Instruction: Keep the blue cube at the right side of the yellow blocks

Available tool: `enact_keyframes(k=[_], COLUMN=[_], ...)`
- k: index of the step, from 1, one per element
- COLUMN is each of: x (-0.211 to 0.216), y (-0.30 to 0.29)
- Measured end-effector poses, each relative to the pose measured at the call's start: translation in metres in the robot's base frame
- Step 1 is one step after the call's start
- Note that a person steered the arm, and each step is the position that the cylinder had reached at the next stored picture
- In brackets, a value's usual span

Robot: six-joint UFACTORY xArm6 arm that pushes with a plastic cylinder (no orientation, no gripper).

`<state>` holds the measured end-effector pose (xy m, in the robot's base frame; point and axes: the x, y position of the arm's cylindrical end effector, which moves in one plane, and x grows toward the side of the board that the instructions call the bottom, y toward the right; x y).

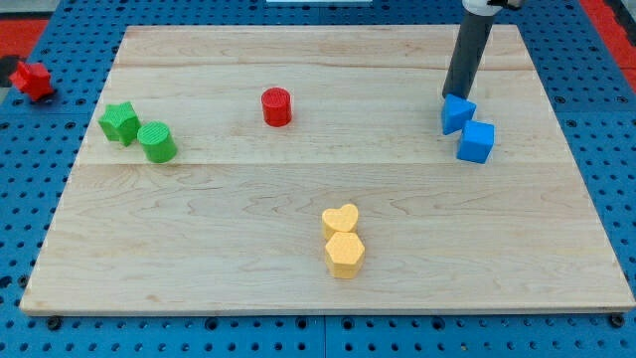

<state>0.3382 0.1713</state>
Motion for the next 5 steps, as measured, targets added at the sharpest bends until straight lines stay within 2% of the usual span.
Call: enact_keyframes(k=[3, 5], x=[0.006, 0.049], y=[0.003, 0.012])
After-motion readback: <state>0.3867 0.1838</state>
